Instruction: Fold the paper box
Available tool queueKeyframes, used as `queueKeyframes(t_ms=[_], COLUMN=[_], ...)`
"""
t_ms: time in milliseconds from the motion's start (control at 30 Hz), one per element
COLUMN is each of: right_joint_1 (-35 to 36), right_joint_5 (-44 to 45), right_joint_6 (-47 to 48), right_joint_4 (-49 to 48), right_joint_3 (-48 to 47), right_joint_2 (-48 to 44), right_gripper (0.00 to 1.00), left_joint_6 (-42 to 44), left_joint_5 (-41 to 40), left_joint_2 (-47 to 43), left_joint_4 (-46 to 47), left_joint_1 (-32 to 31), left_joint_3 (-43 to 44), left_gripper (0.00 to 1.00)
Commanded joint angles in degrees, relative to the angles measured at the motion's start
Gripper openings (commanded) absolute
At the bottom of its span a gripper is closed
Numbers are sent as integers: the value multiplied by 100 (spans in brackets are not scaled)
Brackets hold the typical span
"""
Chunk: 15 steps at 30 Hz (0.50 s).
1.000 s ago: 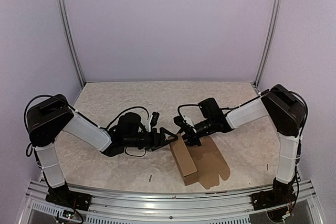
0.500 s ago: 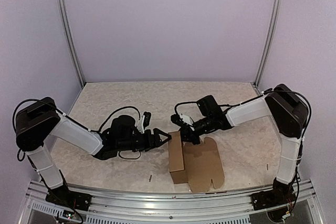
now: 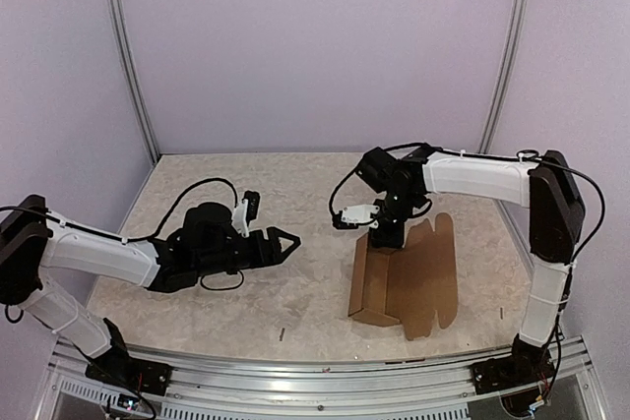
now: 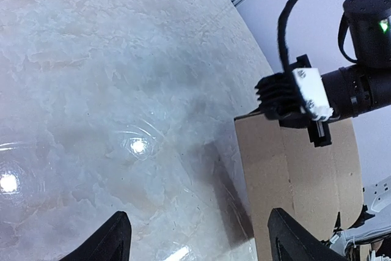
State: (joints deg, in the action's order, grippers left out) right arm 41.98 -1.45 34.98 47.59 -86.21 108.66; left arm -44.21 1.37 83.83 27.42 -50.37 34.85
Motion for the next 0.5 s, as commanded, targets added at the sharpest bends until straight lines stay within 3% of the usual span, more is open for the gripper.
queueKeyframes(t_ms=[0,467], right_joint_1=[131,352], right_joint_5=[890,1170], right_joint_6=[-51,-268], right_joint_4=[1794,1222], right_joint_3=[-93,578], right_joint_2=[405,688], right_gripper=[0,13], left_joint_6=[223,19], left_joint_5=[-118,-113], left_joint_2=[-180,220], left_joint_4=[-491,-185], left_joint_1=[36,-214], left_joint_3=[14,-50], left_gripper=[75,75])
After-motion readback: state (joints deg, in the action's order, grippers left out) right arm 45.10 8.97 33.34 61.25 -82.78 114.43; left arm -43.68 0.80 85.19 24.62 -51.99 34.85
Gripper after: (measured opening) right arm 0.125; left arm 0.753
